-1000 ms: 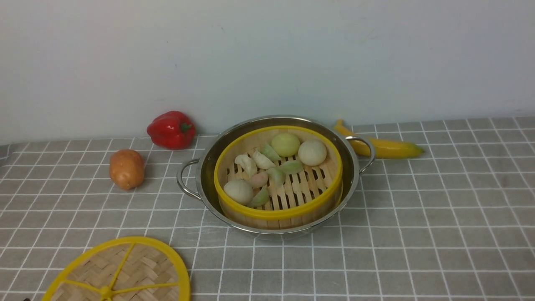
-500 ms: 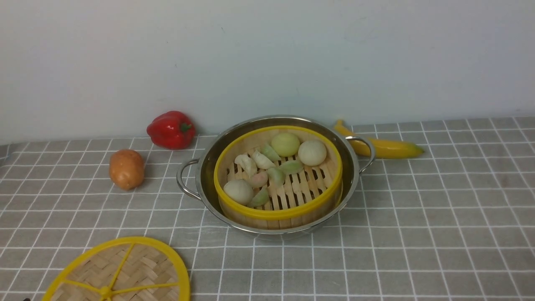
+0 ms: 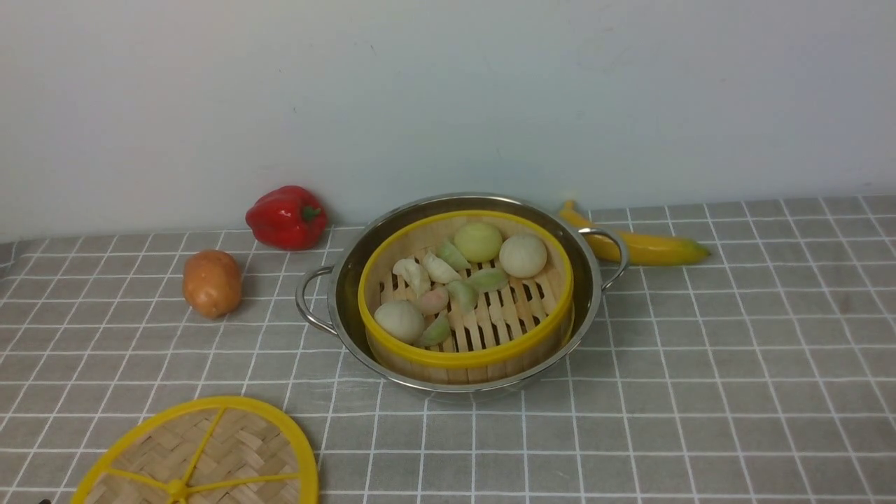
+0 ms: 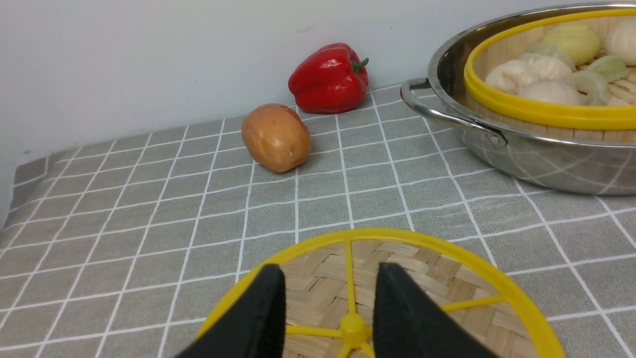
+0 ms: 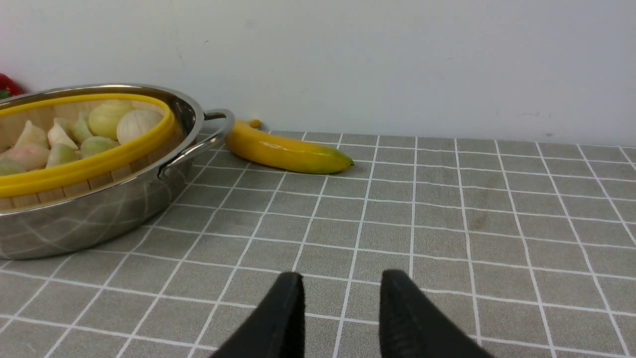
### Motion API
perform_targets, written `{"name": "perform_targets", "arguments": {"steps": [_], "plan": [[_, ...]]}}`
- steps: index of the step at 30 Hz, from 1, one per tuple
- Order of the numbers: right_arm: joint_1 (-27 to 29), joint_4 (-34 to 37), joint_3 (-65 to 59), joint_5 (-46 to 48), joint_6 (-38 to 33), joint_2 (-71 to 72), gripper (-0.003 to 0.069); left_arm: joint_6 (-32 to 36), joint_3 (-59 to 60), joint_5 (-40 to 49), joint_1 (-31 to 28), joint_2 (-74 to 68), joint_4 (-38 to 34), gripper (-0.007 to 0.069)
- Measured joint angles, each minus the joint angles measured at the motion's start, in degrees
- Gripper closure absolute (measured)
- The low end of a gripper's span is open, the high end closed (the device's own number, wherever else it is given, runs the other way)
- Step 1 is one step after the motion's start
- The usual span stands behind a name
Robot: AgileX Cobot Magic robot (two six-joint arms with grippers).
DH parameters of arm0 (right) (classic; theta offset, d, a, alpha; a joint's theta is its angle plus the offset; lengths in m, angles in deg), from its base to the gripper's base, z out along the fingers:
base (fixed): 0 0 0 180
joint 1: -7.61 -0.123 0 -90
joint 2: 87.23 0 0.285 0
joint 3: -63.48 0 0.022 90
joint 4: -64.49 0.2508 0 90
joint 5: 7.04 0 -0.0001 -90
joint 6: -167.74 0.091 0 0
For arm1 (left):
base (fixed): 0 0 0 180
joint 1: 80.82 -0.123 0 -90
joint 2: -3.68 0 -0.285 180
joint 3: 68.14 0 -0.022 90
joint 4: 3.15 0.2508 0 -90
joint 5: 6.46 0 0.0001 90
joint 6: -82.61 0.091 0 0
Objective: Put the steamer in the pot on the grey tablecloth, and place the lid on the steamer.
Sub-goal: 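Grasp the bamboo steamer lid lying on the table by its centre knob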
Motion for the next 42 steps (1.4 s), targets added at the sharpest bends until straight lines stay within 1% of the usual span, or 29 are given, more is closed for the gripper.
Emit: {"name": "perform_targets", "arguments": {"steps": [12,14,15,16,19,21,22,23,24,27,29,30,32,33,35,36,37,38,39,41,42], "plan": [[0.0,0.0,0.0,0.0,0.0,0.0,0.0419,-0.05,0.02,-1.05,0.0,0.0,-0.49,0.0382],[0.0,0.0,0.0,0.0,0.0,0.0,0.0419,-0.93,0.07,-4.95,0.0,0.0,-5.06,0.0382],[0.0,0.0,0.0,0.0,0.0,0.0,0.0419,-1.56,0.07,-7.06,0.0,0.0,-8.12,0.0382],[0.0,0.0,0.0,0.0,0.0,0.0,0.0419,-2.17,0.07,-10.51,0.0,0.0,-13.04,0.0382],[0.0,0.0,0.0,0.0,0.0,0.0,0.0419,-2.8,0.07,-15.45,0.0,0.0,-21.94,0.0382],[0.0,0.0,0.0,0.0,0.0,0.0,0.0419,-3.0,0.07,-19.11,0.0,0.0,-26.55,0.0382],[0.0,0.0,0.0,0.0,0.0,0.0,0.0419,-3.0,0.07,-24.17,0.0,0.0,-32.26,0.0382],[0.0,0.0,0.0,0.0,0.0,0.0,0.0419,-3.0,0.07,-24.93,0.0,0.0,-32.76,0.0382],[0.0,0.0,0.0,0.0,0.0,0.0,0.0419,-3.07,0.07,-26.74,0.0,0.0,-36.01,0.0382],[0.0,0.0,0.0,0.0,0.0,0.0,0.0419,-2.45,-0.47,-26.43,0.0,0.0,-37.52,0.0382],[0.0,0.0,0.0,0.0,0.0,0.0,0.0419,-0.38,-3.66,-21.04,0.0,0.08,-36.75,0.0382],[0.0,0.0,0.0,0.0,0.0,0.0,0.0419,-0.15,-4.62,-20.36,0.0,0.07,-36.34,0.0382],[0.0,0.0,0.0,0.0,0.0,0.0,0.0419,2.79,-11.39,-11.38,0.0,-0.05,-32.63,0.0382],[0.0,0.0,0.0,0.0,0.0,0.0,0.0419,3.5,-15.23,-6.23,0.0,-0.88,-30.49,0.0382],[0.0,0.0,0.0,0.0,0.0,0.0,0.0419,4.34,-20.43,1.32,0.0,-3.6,-27.26,0.0382],[0.0,0.0,0.0,0.0,0.0,0.0,0.0419,4.47,-24.95,9.49,0.0,-6.62,-23.67,0.0382],[0.0,0.0,0.0,0.0,0.0,0.0,0.0419,4.47,-26.22,10.5,0.0,-7.11,-23.22,0.0382],[0.0,0.0,0.0,0.0,0.0,0.0,0.0419,4.41,-28.71,14.59,0.0,-9.72,-21.4,0.0382],[0.0,0.0,0.0,0.0,0.0,0.0,0.0419,4.15,-31.1,19.6,0.0,-11.97,-19.17,0.0382],[0.0,0.0,0.0,0.0,0.0,0.0,0.0419,2.17,-39.21,31.68,0.0,-20.99,-13.42,0.0382],[0.0,0.0,0.0,0.0,0.0,0.0,0.0419,1.27,-41.5,35.49,0.0,-25.04,-11.43,0.0382]]}}
